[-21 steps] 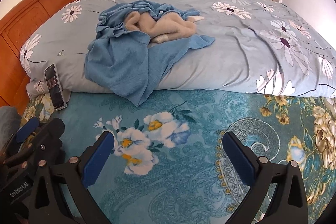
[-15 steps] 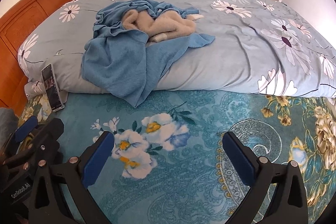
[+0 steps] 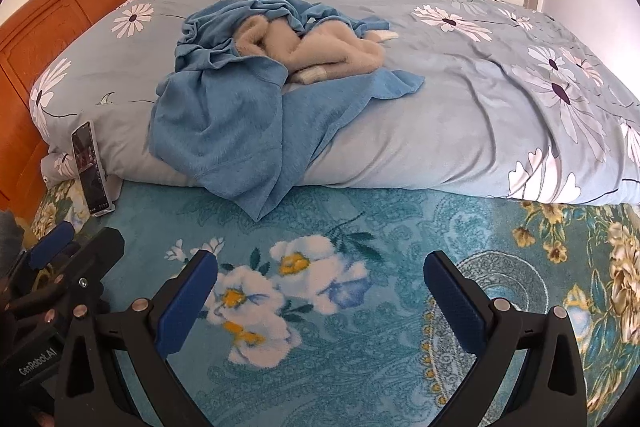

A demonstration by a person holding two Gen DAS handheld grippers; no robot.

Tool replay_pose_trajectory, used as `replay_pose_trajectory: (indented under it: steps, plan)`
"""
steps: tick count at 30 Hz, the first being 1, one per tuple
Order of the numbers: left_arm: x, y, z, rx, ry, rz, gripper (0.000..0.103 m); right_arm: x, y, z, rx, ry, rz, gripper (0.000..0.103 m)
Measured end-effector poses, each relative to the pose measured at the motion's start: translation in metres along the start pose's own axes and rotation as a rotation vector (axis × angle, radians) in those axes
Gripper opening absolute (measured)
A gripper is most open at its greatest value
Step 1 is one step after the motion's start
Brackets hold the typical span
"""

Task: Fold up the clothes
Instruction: 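Move both grippers toward the blue sweatshirt on the pillow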

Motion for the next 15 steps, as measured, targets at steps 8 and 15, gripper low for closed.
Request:
replay_pose_trajectory:
  steps: [8,15]
  plan:
    - [-0.015,-0.006,0.018,0.006,0.007,0.033,0.103,-0.026,0.035,0.013,0.106,0.04,-0.017,0.103]
    - [-0.027,-0.009,0.034,0.026,0.032,0.013,0.103,-0.06,0.117,0.039,0.287,0.072,-0.071,0.102]
Point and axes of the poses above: each gripper's, at about its wrist camera, not at the fingertips, and x roughly against the way its jaws point, z to its left, y to its top, the point moved 3 cm from there along -x, roughly the way its jaws point, and after that the axes turned 13 degrees about x, right-handed, at the moved point
